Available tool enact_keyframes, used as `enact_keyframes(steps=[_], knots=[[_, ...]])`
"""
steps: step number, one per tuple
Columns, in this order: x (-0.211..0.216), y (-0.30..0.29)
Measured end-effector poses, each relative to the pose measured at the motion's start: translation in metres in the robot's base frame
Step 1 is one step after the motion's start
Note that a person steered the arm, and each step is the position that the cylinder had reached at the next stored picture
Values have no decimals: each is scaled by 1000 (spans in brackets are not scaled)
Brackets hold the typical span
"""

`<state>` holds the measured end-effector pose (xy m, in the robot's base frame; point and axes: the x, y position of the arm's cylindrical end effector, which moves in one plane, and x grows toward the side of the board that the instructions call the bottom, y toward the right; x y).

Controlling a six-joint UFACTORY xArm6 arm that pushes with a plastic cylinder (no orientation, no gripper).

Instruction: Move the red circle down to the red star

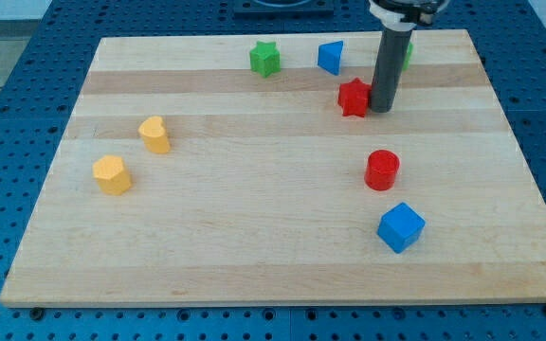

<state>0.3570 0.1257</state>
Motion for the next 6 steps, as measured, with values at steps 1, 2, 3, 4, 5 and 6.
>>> enact_keyframes(steps=[1,2,3,4,5,6], knots=[[0,-20],[0,-44],[12,-18],[60,33],[104,52],[134,7]])
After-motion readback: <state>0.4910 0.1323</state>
